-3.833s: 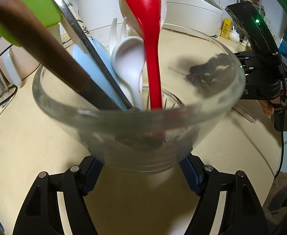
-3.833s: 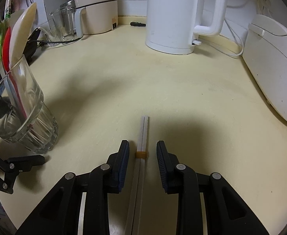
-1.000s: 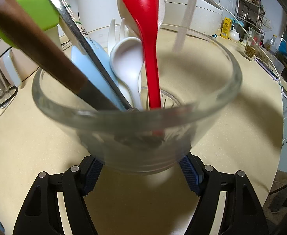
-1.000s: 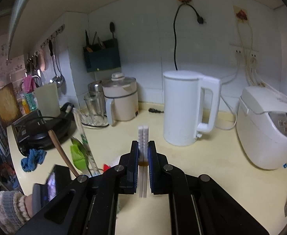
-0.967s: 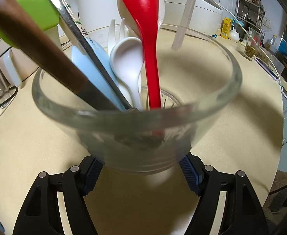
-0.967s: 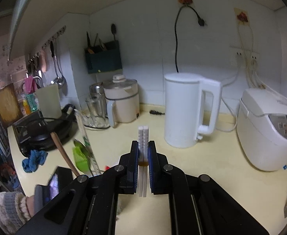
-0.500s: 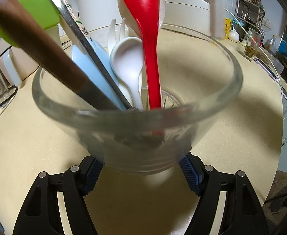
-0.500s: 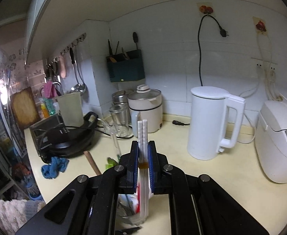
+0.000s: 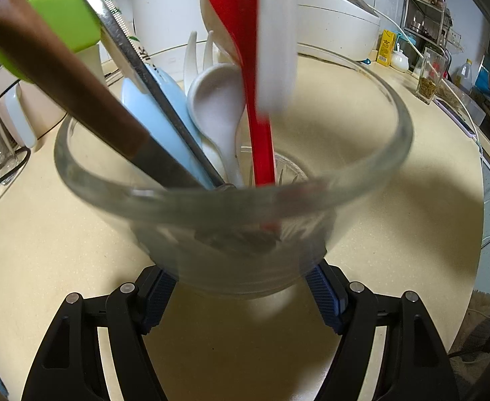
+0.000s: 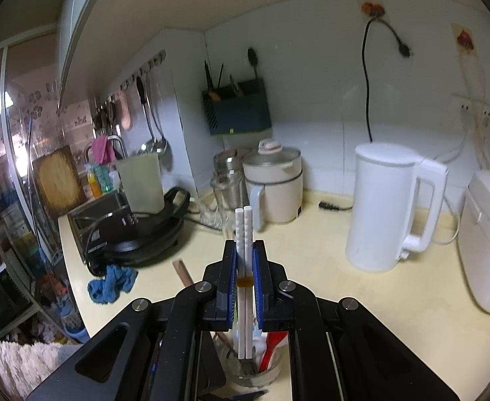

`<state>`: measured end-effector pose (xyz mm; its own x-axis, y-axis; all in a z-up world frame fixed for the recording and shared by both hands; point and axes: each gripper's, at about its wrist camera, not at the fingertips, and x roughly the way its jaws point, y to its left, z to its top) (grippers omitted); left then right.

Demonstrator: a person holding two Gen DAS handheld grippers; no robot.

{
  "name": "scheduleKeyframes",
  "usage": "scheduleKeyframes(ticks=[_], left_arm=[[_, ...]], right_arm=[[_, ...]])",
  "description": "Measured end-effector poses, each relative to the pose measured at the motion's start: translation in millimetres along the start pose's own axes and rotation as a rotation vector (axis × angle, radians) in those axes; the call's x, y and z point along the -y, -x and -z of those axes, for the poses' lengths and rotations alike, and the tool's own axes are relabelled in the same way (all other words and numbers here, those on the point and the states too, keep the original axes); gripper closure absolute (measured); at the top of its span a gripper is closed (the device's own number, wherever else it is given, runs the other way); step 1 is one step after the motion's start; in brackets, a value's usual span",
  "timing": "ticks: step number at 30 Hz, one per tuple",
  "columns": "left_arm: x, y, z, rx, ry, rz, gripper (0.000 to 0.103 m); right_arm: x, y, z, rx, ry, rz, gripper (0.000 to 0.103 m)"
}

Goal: Organize utensils
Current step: 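Lower the chopsticks into the tumbler and open the right gripper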

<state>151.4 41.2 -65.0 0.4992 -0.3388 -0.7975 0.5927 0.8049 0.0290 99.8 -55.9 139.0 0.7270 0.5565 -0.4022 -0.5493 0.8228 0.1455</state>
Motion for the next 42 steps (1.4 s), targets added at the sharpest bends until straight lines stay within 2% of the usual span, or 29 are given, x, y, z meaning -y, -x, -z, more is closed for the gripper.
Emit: scheduleKeyframes(ticks=[5, 11, 15, 23, 25, 30, 42], left_arm=[[-1, 0, 0, 0.000, 0.001, 0.001, 0.026], [-1, 0, 0, 0.000, 0.001, 0.001, 0.026], [-1, 0, 0, 0.000, 0.000, 0.000, 0.026], [0, 0, 0, 0.000, 0.000, 0.000, 0.025], [-1, 0, 0, 0.000, 0.001, 0.001, 0.025], [-1, 0, 1, -0.001, 0.002, 0.002, 0.025], [-2, 0, 2, -0.001, 0.005, 0.005, 0.025]], right_arm=[[-3, -13, 9, -0.076, 0.038, 0.053, 0.094], [-3, -25, 15, -0.133, 0.043, 0.062, 0.094], [-6, -38, 20, -0.189, 0.080, 0.131, 0.093], [0, -58, 20, -0.238, 0.071, 0.190, 0.091], [1, -60, 20, -0.238, 0.070, 0.190, 0.087], [4, -59, 18, -0.223, 0.063, 0.189, 0.087], [31, -27, 15, -0.107, -0.009, 0.231, 0.087]])
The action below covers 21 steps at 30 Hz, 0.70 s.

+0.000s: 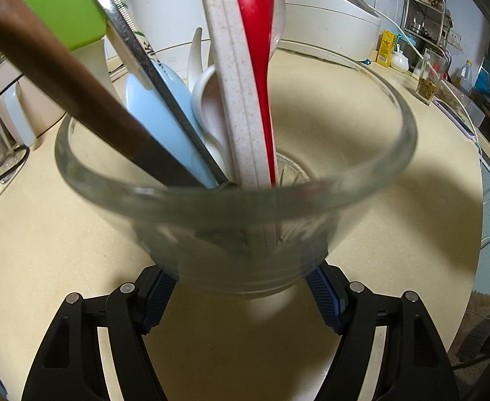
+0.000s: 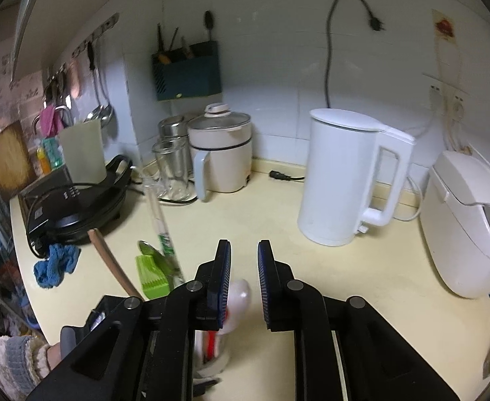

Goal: Organize utensils
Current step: 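Lower the chopsticks into the tumbler and open the right gripper, then set the tumbler down on the counter and open the left gripper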

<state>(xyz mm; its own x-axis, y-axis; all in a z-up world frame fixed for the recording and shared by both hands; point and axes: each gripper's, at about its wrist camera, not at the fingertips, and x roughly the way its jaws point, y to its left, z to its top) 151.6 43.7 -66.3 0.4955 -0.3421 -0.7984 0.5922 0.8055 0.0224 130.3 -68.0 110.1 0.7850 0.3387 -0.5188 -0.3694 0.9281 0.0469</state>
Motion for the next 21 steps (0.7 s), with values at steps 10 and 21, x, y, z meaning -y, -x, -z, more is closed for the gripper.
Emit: scheduleKeyframes(ticks=[10, 21], left_arm=[[-2, 0, 1, -0.003, 0.008, 0.009, 0.025], [2, 5, 5, 0.003, 0.023, -0.038, 0.025]], right_arm=[[35, -3, 66, -0.115, -0.125, 0.029, 0.087], [23, -14, 127, -0.270, -0.161, -0.002, 0.087]])
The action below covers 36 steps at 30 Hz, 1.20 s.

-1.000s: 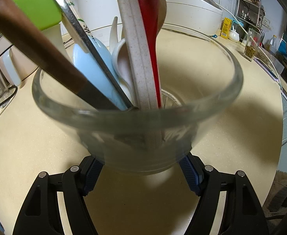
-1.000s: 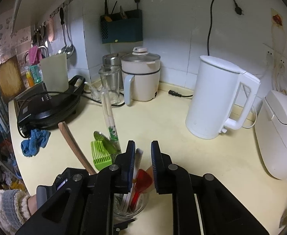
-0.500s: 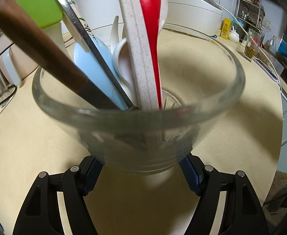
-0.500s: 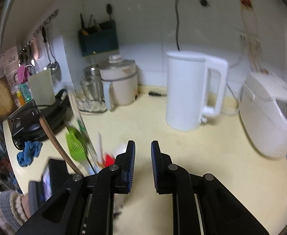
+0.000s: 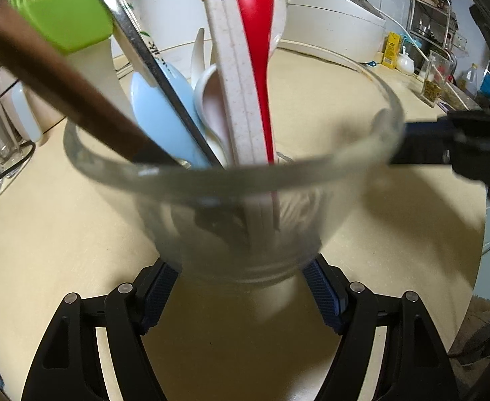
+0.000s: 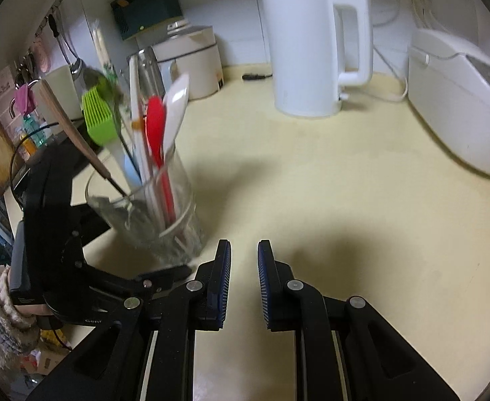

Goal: Organize utensils
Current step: 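Set the tumbler down on the counter and open the left gripper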

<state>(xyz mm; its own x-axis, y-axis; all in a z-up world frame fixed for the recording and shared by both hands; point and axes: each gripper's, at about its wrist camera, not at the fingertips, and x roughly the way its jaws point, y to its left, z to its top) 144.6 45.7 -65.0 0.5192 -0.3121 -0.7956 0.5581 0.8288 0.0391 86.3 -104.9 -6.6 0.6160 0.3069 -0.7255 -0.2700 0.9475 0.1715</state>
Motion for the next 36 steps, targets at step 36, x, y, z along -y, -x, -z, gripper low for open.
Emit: scheduleKeyframes(ticks=[36], left_arm=[[60, 54, 27, -0.022, 0.268, -0.392, 0.020]], right_arm=[[12, -21, 38, -0.099, -0.099, 0.098, 0.063]])
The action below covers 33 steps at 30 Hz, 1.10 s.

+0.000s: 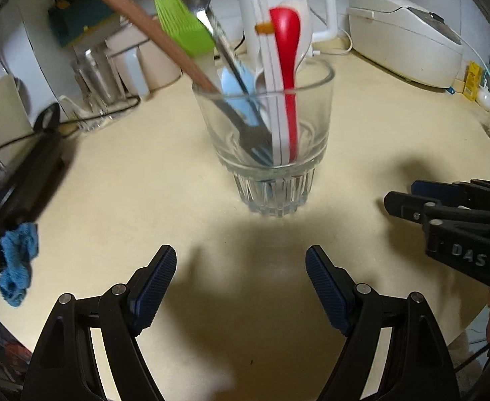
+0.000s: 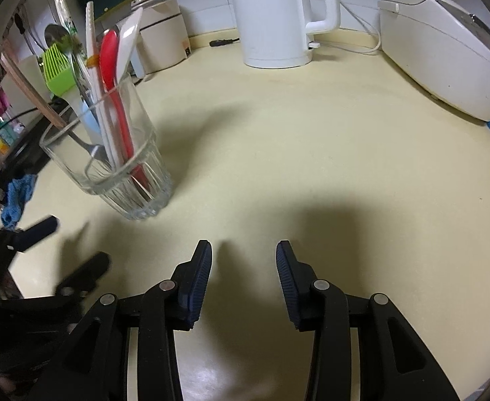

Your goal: Organize utensils

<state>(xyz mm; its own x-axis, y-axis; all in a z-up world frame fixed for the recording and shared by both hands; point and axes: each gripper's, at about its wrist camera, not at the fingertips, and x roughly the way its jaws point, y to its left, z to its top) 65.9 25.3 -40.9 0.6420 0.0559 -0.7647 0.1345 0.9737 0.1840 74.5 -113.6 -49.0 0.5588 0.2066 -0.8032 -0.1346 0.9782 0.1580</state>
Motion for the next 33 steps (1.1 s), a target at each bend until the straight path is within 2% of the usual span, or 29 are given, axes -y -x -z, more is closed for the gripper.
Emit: scheduleKeyframes(ticks=[2, 6, 13, 24, 33], left_arm=[[1, 5, 1, 0.008, 0.004, -0.007, 0.020], [3, 11, 6, 0.007, 0.031, -0.026, 0.020], [2, 22, 25, 0.001, 0.095, -0.023, 0.020], [-11, 50, 58, 0.036, 0.155, -0.084, 0.020], [-12, 77, 55, 0.086, 0.150, -0.151, 0.020]], right_arm=[[1, 0, 2, -0.002, -0.004, 0.017, 0.062], [1, 6, 7, 0.010, 0.002, 0.045, 0.054], [-13, 25, 21, 0.049, 0.049, 0.040, 0.054], [-22, 44, 52, 0.088, 0.045, 0.054, 0.054], [-37, 67, 63, 0.145, 0.063, 0.034, 0.054]])
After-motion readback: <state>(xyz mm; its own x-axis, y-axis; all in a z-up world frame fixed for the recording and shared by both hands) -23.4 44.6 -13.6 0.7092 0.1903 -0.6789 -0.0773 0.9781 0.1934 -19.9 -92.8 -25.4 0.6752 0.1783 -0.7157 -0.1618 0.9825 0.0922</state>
